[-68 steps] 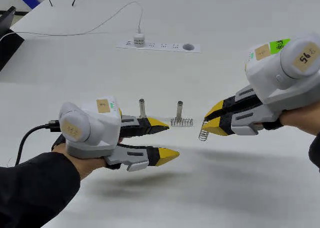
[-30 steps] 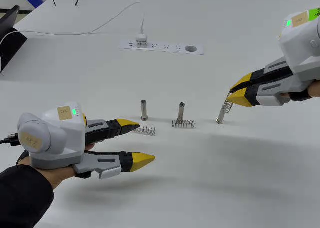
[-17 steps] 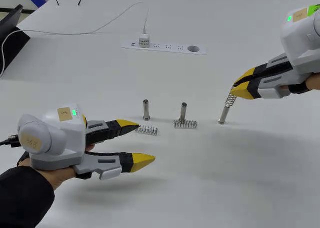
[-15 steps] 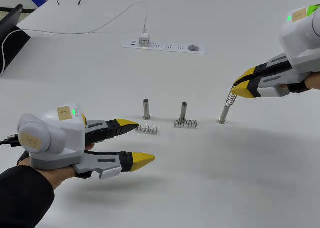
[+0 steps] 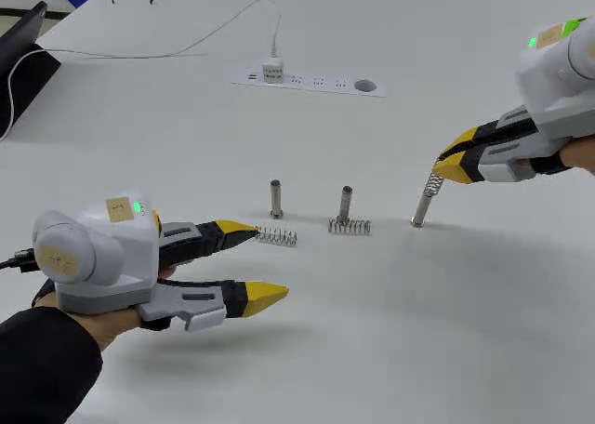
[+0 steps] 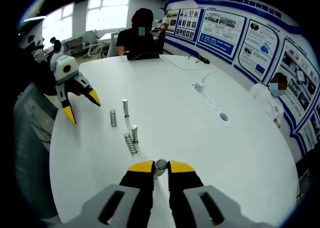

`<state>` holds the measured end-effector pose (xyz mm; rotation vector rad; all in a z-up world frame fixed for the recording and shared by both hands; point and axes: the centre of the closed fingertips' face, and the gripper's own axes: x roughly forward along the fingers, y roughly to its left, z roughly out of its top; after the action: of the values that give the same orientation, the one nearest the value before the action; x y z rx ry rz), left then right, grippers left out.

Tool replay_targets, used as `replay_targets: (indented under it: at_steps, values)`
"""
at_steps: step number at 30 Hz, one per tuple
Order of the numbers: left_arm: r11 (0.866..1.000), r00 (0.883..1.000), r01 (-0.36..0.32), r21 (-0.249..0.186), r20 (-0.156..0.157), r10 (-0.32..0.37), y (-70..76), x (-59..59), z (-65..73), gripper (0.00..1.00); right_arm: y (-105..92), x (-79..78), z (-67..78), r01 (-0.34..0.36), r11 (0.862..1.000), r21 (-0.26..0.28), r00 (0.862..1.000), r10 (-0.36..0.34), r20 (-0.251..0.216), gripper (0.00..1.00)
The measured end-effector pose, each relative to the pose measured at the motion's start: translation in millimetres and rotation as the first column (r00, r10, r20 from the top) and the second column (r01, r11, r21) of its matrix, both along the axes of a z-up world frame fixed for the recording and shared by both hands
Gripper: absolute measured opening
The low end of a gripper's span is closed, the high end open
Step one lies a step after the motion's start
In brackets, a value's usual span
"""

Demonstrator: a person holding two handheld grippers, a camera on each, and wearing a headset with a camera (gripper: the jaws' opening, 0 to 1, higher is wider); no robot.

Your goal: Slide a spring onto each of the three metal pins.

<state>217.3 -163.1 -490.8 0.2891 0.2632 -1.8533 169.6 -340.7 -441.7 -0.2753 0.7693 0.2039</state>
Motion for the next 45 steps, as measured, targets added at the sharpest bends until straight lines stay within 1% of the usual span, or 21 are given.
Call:
replay_targets:
  at_steps: [4, 24, 27, 28, 32, 45]
  values:
    - [1.0, 1.0, -0.003, 0.002, -0.003, 0.003, 0.4, 0.2, -0.9, 0.5, -0.6, 1.2, -3.4, 0.001, 1.0, -0.002, 1.0, -0.001, -0.004, 0.11]
    - [1.0, 1.0, -0.006, 0.003, -0.008, 0.006, 0.9, 0.0, -2.9, 0.49, -3.3, 2.6, -31.2, 0.021, 1.0, 0.005, 0.999, -0.021, -0.041, 0.11]
    - [1.0, 1.0, -0.006, 0.004, -0.009, 0.007, 0.7, -0.5, -3.1, 0.49, -5.3, 3.0, -36.5, 0.026, 1.0, 0.008, 0.998, -0.026, -0.049, 0.11]
    - [1.0, 1.0, -0.006, 0.004, -0.01, 0.006, 0.7, -0.7, -3.2, 0.49, -6.5, 3.9, -40.3, 0.026, 1.0, 0.008, 0.998, -0.026, -0.053, 0.11]
    - [1.0, 1.0, -0.006, 0.006, -0.011, 0.006, 0.7, -0.9, -3.9, 0.49, -6.1, 4.1, -47.4, 0.019, 1.0, -0.001, 0.998, -0.019, -0.068, 0.11]
    - [1.0, 1.0, -0.011, 0.007, -0.011, 0.011, 1.4, -0.3, -3.5, 0.49, -6.5, 1.6, -56.2, 0.024, 1.0, -0.002, 0.996, -0.024, -0.086, 0.12]
